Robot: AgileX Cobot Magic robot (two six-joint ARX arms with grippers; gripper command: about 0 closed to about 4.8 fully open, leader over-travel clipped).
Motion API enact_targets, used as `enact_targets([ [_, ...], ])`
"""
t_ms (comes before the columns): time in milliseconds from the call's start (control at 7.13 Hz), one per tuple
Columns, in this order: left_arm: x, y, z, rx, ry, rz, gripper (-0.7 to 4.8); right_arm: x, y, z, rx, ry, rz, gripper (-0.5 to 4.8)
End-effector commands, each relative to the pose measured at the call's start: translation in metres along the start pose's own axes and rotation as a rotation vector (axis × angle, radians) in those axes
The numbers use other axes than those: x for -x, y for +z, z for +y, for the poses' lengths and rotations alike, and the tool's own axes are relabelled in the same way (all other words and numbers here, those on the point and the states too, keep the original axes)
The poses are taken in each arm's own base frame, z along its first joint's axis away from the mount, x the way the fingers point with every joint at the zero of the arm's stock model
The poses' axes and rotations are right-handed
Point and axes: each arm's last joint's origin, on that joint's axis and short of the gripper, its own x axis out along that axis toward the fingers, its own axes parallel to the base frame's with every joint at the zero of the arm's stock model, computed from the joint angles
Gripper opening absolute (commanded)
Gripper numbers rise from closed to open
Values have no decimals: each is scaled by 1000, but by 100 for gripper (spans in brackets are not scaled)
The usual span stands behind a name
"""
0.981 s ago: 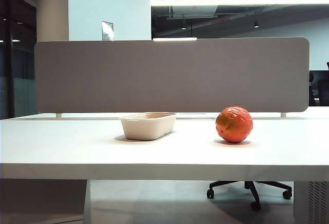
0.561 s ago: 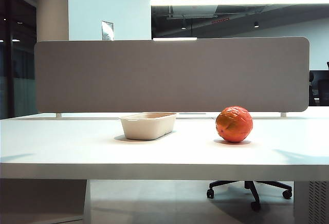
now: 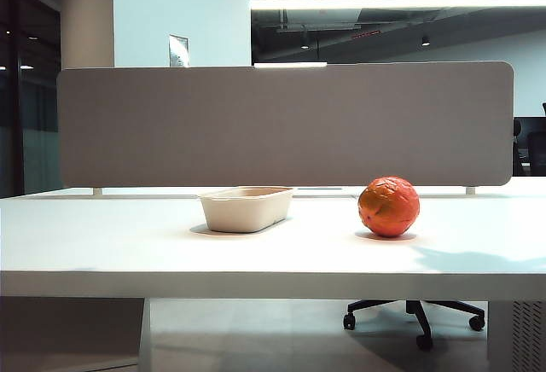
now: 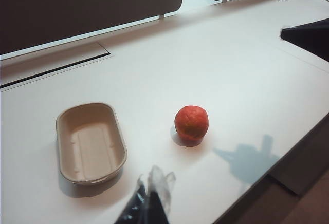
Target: Pick up the orange and place it into the paper lunchbox.
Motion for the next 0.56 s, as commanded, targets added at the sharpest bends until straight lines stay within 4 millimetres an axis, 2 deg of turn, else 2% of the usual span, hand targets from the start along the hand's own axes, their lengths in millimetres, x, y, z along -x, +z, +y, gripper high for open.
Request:
enact_targets([
  [140, 1, 3, 0, -7, -7, -14, -5, -2, 1, 1, -3, 31, -2, 479],
  [421, 1, 3, -1, -6, -31, -14, -5, -8, 0, 0, 37, 21, -14, 479],
  [561, 1, 2, -1, -6, -40, -14, -5, -32, -9, -4, 97, 25, -13, 479],
])
